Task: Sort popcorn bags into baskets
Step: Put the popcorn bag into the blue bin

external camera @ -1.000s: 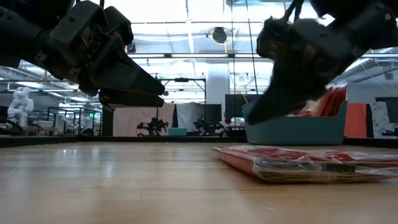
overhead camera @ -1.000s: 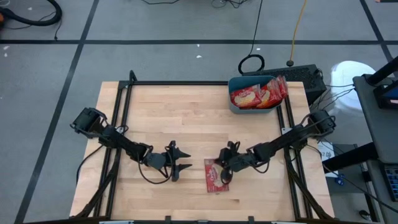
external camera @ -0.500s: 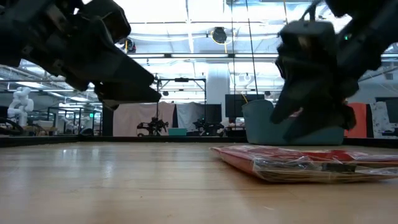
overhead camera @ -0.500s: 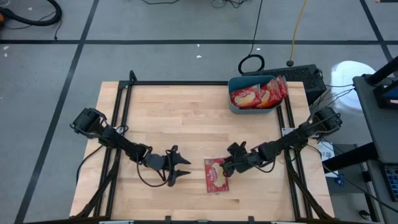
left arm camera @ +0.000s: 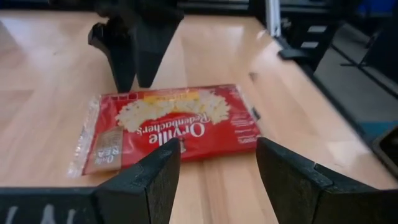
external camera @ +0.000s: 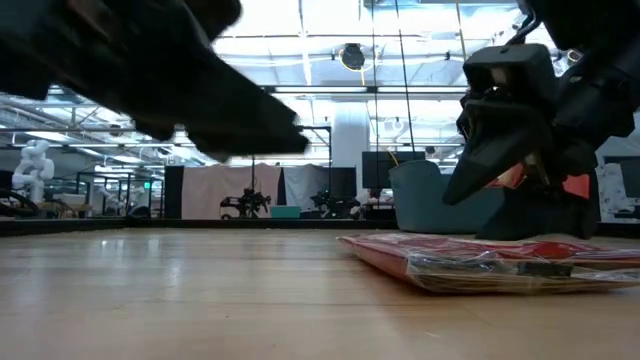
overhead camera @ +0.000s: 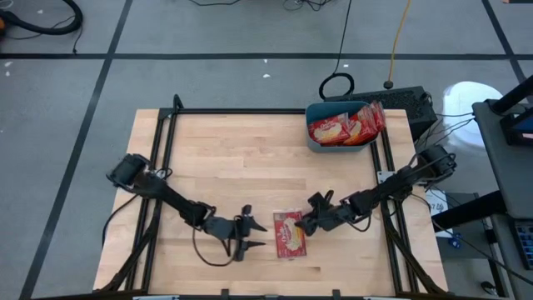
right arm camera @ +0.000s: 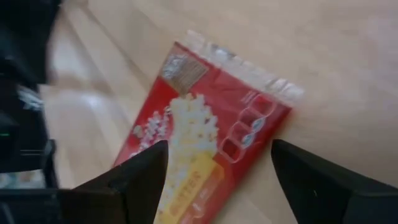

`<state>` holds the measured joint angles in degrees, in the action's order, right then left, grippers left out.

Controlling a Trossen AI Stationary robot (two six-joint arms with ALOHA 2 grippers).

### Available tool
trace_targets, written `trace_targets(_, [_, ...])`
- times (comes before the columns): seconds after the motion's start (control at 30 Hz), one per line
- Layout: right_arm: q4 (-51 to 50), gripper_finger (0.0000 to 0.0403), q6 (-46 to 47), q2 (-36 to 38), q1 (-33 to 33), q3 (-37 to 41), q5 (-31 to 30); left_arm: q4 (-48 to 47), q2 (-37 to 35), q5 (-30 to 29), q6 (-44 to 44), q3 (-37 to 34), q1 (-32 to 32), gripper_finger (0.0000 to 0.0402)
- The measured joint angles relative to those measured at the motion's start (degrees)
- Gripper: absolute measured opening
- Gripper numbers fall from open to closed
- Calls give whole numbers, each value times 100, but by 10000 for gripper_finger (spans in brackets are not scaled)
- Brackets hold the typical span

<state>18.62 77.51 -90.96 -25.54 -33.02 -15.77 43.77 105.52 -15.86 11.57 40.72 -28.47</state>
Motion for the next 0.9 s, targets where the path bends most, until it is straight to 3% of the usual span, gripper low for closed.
trace_targets(0.2, [540, 252, 232, -423, -57, 7, -79, -1, 763, 2, -5, 539, 153, 214])
trace_targets(0.33, [1023, 233, -91, -594, -56, 3, -86, -255, 1072, -9, 42, 759, 326, 214])
trace_targets(0.53, [1264, 195, -598, -622, -57, 17, -131, -840, 1105, -114, 308, 836, 567, 214])
trace_targets(0.9, [1248, 97, -774, -627, -33, 23, -390, -946, 1101, -125, 223, 836, 664, 213])
